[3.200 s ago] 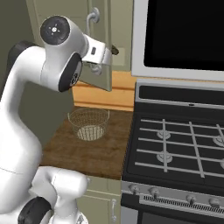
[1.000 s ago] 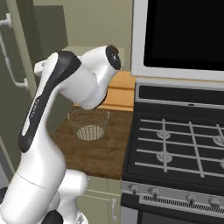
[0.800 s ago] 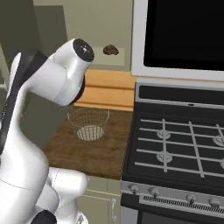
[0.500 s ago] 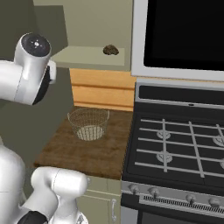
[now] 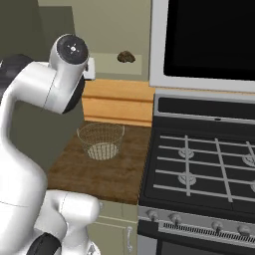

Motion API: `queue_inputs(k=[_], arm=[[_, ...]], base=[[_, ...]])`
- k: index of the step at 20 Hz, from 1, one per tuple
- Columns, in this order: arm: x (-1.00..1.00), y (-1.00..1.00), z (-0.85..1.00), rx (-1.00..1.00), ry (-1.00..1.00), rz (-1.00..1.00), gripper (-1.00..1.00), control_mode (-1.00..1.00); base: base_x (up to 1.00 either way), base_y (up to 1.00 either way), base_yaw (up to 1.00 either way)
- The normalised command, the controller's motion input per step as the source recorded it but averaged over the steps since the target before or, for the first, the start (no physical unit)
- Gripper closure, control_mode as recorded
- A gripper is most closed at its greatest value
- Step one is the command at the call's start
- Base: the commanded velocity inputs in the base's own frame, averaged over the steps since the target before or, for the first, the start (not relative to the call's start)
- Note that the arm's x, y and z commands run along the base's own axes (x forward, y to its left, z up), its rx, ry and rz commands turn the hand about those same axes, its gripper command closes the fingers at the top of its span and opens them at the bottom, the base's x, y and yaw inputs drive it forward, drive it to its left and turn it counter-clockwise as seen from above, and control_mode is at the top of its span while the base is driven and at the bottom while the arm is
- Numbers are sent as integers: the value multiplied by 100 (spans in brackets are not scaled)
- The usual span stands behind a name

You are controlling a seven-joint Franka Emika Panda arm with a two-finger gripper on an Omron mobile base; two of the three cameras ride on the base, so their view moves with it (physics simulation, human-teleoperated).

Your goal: Open the cabinet, pick up the bread from the cabinet and place it in the basket. Then move the basket to the dining counter.

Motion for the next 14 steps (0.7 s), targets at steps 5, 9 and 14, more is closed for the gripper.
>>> queue_inputs(k=[5,9,14], arm=[[98,-26,1,-24,-4,-36,-100,-100],[99,-4,29,-3,1,-48,-100,-100],[87,-33,3,2,2,-23,-100,-100]], base=[[0,0,0],[0,0,0],[0,0,0]])
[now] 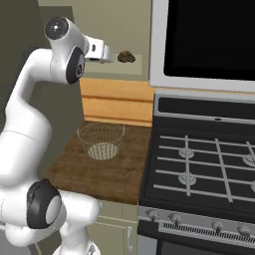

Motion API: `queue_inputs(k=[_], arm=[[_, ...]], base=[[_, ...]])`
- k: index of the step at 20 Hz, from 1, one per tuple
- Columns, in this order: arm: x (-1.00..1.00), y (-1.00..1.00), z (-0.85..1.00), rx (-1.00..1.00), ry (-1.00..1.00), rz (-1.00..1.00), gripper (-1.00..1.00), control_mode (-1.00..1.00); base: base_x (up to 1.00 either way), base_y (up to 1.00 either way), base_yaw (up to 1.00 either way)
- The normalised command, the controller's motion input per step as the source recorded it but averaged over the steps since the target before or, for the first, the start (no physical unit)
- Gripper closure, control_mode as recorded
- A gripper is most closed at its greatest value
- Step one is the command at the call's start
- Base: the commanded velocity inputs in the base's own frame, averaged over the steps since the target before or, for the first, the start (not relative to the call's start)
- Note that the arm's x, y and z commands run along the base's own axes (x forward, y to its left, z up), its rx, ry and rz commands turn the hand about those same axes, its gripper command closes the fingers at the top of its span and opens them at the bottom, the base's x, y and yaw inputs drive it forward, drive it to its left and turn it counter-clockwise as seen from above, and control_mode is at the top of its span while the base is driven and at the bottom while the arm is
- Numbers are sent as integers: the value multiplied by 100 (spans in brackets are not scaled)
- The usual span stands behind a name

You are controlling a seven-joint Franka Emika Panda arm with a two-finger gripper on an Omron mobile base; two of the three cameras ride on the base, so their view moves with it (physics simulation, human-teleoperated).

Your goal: Open the cabinet, pick up the bread from the cabinet and place it in the basket. Then move the basket to the dining counter.

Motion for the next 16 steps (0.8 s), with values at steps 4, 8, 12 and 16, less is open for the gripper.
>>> queue_inputs(k=[4,8,12,16], arm=[[83,-49,0,3,3,-11,-100,-100],[52,-13,-19,0,0,-6,-100,-100],[44,0,-33,0,-5,-3,-100,-100],[47,0,-5,0,-12,-1,-100,-100]], base=[[0,0,0],[0,0,0],[0,0,0],[0,0,0]])
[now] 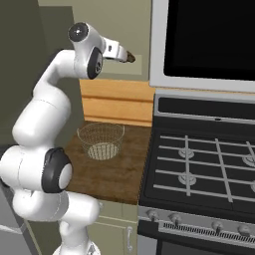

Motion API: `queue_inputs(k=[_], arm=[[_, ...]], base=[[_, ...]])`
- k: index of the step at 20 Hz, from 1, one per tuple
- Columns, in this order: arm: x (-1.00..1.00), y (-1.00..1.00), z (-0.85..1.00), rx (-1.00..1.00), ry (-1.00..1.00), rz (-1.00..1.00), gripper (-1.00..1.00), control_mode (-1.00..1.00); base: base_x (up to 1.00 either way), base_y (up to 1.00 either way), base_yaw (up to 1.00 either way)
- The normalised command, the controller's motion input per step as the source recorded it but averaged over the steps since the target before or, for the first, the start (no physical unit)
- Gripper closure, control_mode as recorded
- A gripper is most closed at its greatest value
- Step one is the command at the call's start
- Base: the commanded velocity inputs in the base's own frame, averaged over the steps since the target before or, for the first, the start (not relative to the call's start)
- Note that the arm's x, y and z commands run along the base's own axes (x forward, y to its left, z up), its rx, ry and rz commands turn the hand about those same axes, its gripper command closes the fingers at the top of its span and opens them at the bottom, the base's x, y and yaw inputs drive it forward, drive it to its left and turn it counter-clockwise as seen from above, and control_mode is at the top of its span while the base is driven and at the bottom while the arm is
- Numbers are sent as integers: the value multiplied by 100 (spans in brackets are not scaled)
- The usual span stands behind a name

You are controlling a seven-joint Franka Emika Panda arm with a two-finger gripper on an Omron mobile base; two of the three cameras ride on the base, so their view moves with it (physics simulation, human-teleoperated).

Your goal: Open the cabinet, pick up the bread from the cabinet and place it in the basket. Then move the basket to the dining counter.

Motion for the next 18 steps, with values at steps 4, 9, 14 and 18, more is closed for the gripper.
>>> queue_inputs(k=[4,9,14,18], arm=[[42,-3,0,0,-1,0,-100,-100],[59,-7,2,0,0,-1,-100,-100],[52,-11,1,0,1,0,-100,-100],[57,-11,-3,0,0,0,-100,-100]], base=[[0,0,0],[0,0,0],[0,0,0],[0,0,0]])
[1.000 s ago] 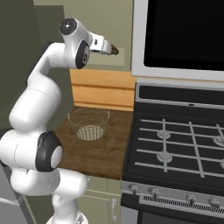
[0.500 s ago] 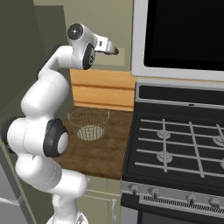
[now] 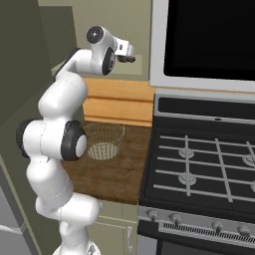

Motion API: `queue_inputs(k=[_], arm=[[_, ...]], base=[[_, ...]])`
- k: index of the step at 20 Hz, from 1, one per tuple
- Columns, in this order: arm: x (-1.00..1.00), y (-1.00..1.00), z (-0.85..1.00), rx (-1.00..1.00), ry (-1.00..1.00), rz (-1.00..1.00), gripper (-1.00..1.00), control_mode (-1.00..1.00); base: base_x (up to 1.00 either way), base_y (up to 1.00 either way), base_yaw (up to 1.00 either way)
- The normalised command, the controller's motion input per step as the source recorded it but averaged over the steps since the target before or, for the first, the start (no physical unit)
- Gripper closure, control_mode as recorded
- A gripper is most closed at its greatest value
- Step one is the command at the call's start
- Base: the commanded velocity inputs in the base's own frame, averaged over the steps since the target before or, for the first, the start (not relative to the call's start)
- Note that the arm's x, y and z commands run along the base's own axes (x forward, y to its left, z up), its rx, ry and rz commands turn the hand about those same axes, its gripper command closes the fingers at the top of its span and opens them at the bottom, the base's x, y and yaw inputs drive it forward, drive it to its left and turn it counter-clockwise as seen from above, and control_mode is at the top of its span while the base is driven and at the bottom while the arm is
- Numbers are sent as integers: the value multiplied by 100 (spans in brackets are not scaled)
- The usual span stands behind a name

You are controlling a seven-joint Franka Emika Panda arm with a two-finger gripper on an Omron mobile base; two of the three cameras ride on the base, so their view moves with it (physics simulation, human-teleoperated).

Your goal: Open the cabinet, pick up the bread from the cabinet and place it in the basket. Then move the basket to the dining counter.

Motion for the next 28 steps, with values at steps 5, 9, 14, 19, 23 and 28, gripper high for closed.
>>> queue_inputs(k=[5,9,14,19,23,28], arm=[[60,-15,-7,0,0,0,-100,-100],[41,-16,-1,0,0,0,-100,-100],[21,-1,-23,0,3,0,-100,-100],[18,0,-41,0,2,0,100,-100],[9,0,-22,0,0,0,100,-100],[-15,1,-9,0,0,0,100,-100]], base=[[0,0,0],[0,0,0],[0,0,0],[0,0,0],[0,0,0],[0,0,0]])
